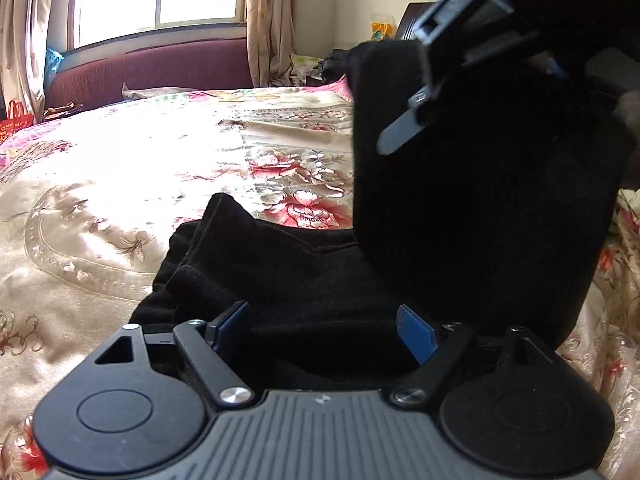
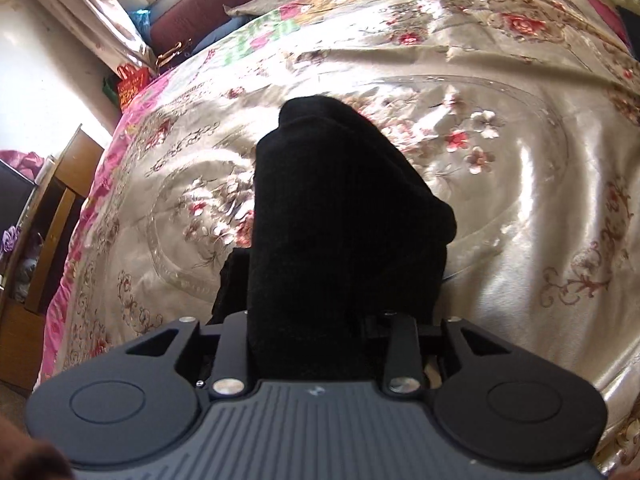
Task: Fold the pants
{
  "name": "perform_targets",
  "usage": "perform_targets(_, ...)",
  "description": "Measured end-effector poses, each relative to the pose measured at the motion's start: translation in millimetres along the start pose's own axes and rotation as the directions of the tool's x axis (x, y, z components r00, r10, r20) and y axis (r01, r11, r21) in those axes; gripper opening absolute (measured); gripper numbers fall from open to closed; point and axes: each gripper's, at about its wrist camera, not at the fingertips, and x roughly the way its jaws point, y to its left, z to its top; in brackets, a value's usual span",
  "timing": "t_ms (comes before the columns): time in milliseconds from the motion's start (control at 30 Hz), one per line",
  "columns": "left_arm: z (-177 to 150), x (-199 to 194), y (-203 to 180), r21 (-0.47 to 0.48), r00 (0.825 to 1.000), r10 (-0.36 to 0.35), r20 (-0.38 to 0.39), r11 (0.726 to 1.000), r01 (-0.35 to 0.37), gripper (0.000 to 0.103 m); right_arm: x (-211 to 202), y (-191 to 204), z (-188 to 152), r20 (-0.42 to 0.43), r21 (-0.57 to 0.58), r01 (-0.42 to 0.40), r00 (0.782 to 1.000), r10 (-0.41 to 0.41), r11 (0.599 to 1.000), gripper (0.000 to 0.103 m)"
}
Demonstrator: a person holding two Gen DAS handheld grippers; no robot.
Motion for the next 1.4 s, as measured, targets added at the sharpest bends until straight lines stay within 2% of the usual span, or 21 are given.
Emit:
perform_targets(67,0,-5,11,-0.035,1.0,-0.012,0.013,0.999,0.012,0.094,17,21,-10,-0.037,-0.022,0.016,0.999,-0.017,1.0,0.05)
perform_targets(167,0,-4,28,-0.124,0.999,-0.039,0.016,0.991,0.041,0.094,40,52,-24,-0.087,-0.131,0.055,0.994,-0.067,0.99,0.052)
perform_targets(233,-2,-3,38,-0.167,0.998,-0.056,0.015,0.984,0.057,0.094,49,62,-30,-0.122,-0.14,0.053,0.99,-0.07,0.989,0.056)
perform_targets(367,-4,-2,46,-0.198,1.0,-0.028,0.015,0.98,0.03,0.094,55,69,-28,-0.076,-0.16,0.052,0.995,-0.064,0.986,0.057)
perform_targets(533,-6,0,53,-0.24,1.0,-0.023,0.017,0.97,0.026,0.094,64,80,-25,-0.093,-0.276,0.081,0.99,-0.111,0.958,0.054)
perform_targets(600,-6,0,54,-0.246,0.999,-0.022,0.024,0.969,0.028,0.094,63,75,-20,-0.114,-0.24,0.046,0.991,-0.075,0.97,0.046)
perform_targets(667,-8,-4,53,-0.251,0.999,-0.023,0.038,0.967,0.032,0.094,61,63,-12,-0.128,-0.122,-0.012,0.992,-0.003,0.992,0.04)
perform_targets(733,-9,-7,57,-0.263,0.999,-0.015,0.05,0.964,0.028,0.094,54,44,-2,-0.082,0.04,-0.094,0.992,0.097,0.995,0.032)
perform_targets(800,-9,-6,63,-0.283,0.998,-0.017,0.053,0.959,0.031,0.094,41,26,4,0.013,0.159,-0.159,0.987,0.159,0.974,0.019)
perform_targets(867,-10,-5,68,-0.306,0.998,-0.03,0.052,0.951,0.044,0.094,30,19,6,0.072,0.182,-0.174,0.984,0.164,0.968,0.006)
perform_targets(900,-11,-4,70,-0.314,0.998,-0.04,0.052,0.948,0.055,0.094,28,22,7,0.062,0.157,-0.16,0.986,0.152,0.975,0.007)
perform_targets(967,-10,-1,71,-0.306,0.998,-0.04,0.051,0.95,0.054,0.094,28,39,7,0.002,0.026,-0.101,0.995,0.101,0.995,0.012)
perform_targets(1033,-10,-2,70,-0.302,0.998,-0.04,0.057,0.952,0.055,0.094,27,62,2,-0.023,-0.146,-0.026,0.999,0.022,0.989,0.015)
perform_targets(1067,-10,-3,70,-0.3,0.997,-0.04,0.059,0.952,0.056,0.094,26,73,0,-0.021,-0.228,0.017,1.0,-0.022,0.974,0.03)
perform_targets(1100,-10,-3,69,-0.3,0.998,-0.037,0.06,0.953,0.054,0.094,26,82,-2,-0.014,-0.293,0.049,0.998,-0.056,0.955,0.055)
perform_targets(1167,-10,-3,70,-0.3,0.998,-0.032,0.061,0.953,0.049,0.094,32,96,-1,-0.02,-0.382,0.078,0.996,-0.092,0.921,0.078)
perform_targets(1300,-11,-12,63,-0.266,0.997,-0.001,0.077,0.964,0.021,0.094,66,118,5,-0.121,-0.507,0.09,0.977,-0.175,0.857,0.077)
perform_targets(1400,-8,-18,55,-0.238,0.996,-0.014,0.091,0.971,0.036,0.094,106,109,7,-0.231,-0.475,0.098,0.945,-0.231,0.875,0.075)
